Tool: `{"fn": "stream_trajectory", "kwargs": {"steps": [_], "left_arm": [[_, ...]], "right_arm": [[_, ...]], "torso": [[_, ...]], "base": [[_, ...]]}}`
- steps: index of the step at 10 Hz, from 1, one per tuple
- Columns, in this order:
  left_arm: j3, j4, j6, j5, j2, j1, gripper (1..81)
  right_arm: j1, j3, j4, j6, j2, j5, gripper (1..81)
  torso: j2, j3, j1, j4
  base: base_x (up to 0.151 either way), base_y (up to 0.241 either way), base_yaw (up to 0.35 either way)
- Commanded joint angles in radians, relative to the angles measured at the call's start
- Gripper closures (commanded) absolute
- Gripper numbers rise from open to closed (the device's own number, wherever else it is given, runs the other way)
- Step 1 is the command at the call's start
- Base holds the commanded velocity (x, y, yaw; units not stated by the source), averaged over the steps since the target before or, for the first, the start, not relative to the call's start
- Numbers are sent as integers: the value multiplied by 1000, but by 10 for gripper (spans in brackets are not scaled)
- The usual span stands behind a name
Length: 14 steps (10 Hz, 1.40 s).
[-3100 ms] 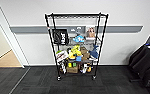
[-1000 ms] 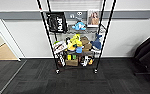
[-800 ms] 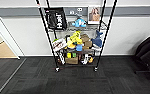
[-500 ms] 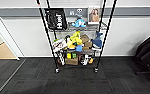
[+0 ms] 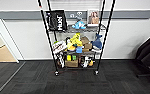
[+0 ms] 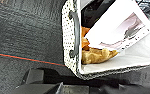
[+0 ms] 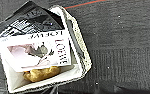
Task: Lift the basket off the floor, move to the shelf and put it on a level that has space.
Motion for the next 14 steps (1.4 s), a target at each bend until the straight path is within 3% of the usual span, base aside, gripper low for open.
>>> {"fn": "stream_trajectory", "kwargs": {"steps": [1,2,4,6,7,8,12,13,14], "left_arm": [[2,-29,-3,64,-11,-65,10],[2,-30,-3,64,-10,-71,10],[2,-30,-3,64,-7,-76,10],[2,-32,-5,64,-5,-90,10],[2,-32,-15,62,-5,-102,10],[2,-30,-32,62,-7,-117,10],[2,-29,-52,61,6,-156,10],[2,-29,-54,61,10,-156,10],[2,-29,-54,61,10,-156,10]], "right_arm": [[137,1,9,-6,-7,-86,10],[149,-1,9,-6,-5,-92,10],[172,-5,11,-6,-1,-97,10],[189,-7,11,-6,5,-106,10],[197,-7,8,-8,8,-106,10],[207,-7,8,-8,10,-108,10],[247,-43,-4,-8,57,-144,10],[252,-89,-17,-8,91,-144,10],[255,-129,-23,-9,120,-150,10]], "torso": [[-96,-51,63,0],[-129,-95,83,0],[-180,-129,115,0],[-248,-193,158,0],[-281,-131,179,0],[-209,-157,132,0],[-220,-169,143,0],[-321,-170,208,0],[-322,-170,209,0]], "base": [[0,0,0],[0,0,0],[0,0,0],[0,0,0],[0,0,0],[0,0,0],[0,0,0],[0,0,0],[0,0,0]]}}
